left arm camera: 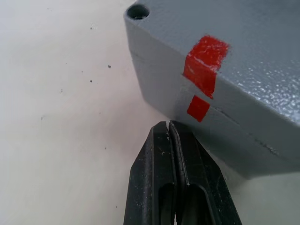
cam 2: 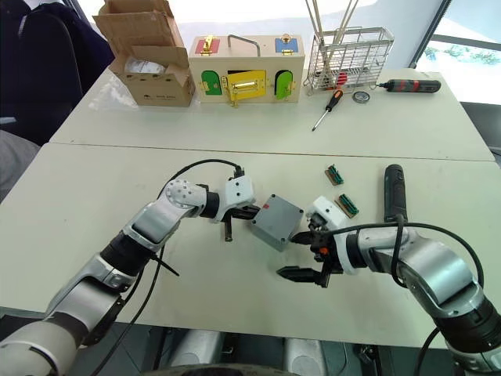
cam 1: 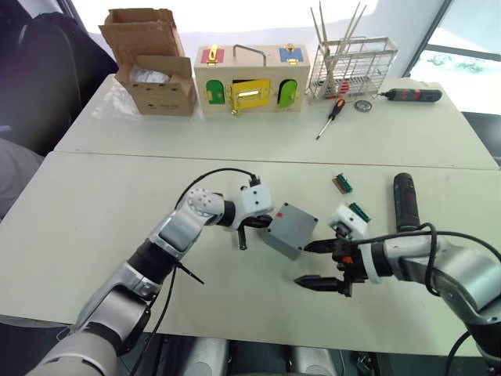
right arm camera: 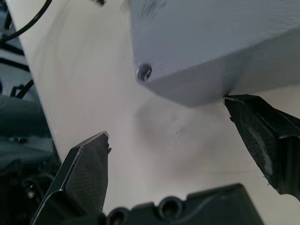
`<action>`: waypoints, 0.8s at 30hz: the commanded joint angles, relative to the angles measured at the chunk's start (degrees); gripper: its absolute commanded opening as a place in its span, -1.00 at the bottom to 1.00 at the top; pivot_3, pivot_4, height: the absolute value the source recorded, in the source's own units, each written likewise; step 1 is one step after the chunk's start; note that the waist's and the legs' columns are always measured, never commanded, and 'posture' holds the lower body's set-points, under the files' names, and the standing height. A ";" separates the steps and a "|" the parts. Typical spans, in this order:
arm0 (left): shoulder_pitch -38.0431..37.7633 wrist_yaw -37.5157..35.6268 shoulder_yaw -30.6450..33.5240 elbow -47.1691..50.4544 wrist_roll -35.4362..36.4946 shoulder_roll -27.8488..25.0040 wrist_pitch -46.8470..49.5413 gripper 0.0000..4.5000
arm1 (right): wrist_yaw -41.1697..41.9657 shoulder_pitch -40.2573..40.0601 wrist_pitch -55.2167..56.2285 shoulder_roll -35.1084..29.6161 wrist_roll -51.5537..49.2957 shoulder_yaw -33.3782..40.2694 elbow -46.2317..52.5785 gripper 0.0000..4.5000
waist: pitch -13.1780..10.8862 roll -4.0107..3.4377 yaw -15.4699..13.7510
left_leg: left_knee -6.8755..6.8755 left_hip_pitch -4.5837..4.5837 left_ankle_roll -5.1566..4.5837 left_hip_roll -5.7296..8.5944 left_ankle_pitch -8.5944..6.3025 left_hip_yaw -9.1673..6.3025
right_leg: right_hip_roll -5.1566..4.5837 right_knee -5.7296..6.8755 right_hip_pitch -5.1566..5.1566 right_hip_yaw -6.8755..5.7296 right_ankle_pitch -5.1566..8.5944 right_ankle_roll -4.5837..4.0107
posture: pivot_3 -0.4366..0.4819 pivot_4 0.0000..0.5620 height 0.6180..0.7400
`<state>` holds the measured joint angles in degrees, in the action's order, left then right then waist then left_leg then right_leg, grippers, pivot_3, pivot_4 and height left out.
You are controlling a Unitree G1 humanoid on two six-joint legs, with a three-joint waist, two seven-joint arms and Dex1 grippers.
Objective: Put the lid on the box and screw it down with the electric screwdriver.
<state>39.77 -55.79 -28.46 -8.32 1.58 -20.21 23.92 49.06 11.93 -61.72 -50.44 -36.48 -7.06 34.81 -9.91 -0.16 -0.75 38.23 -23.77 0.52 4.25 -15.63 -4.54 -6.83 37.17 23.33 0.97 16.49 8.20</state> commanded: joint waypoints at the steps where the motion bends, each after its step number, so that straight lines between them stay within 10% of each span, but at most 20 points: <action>1: 0.62 1.03 -1.08 -0.29 -3.24 0.01 -3.78 -1.00 | -0.57 -0.15 0.19 -0.31 -1.42 1.51 3.11 0.99 | 0.00 0.00 0.04 | 0.00 0.00 0.00 0.00 0.00 0.01 | 0.00 0.00 0.00 0.01 0.00 0.00 | -0.05 -0.47 0.84; 6: -0.92 0.46 -1.65 2.07 -8.06 -5.84 -5.50 -1.00 | 0.78 -1.77 4.46 -5.20 1.03 5.51 1.20 0.99 | 0.02 0.03 0.28 | -0.01 0.02 0.00 -0.01 0.00 0.01 | 0.01 0.02 0.01 0.01 0.00 0.00 | -0.05 -0.47 0.84; 18: -11.03 -9.66 3.46 27.24 5.89 -14.83 11.86 -1.00 | 5.72 1.64 16.79 -5.42 8.33 1.41 -9.44 0.99 | 0.02 0.07 0.17 | -0.02 0.09 -0.01 -0.06 -0.01 0.04 | 0.03 0.04 -0.05 0.02 0.00 0.00 | -0.05 -0.47 0.84; 24: -8.45 -3.38 1.60 20.90 2.03 -10.10 10.39 -1.00 | 8.23 3.68 15.20 -3.70 7.11 -1.95 -7.71 0.99 | 0.01 0.12 -0.06 | 0.01 0.09 -0.01 -0.03 -0.01 0.01 | 0.02 0.02 -0.10 0.00 0.00 0.00 | -0.05 -0.47 0.84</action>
<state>29.87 -61.06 -26.40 13.52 5.01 -30.87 35.47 56.04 14.90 -46.08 -54.32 -28.34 -8.79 24.66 -9.90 -0.04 -0.81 38.25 -23.68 0.51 4.23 -15.64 -4.53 -6.81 37.18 23.22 0.98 16.50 8.20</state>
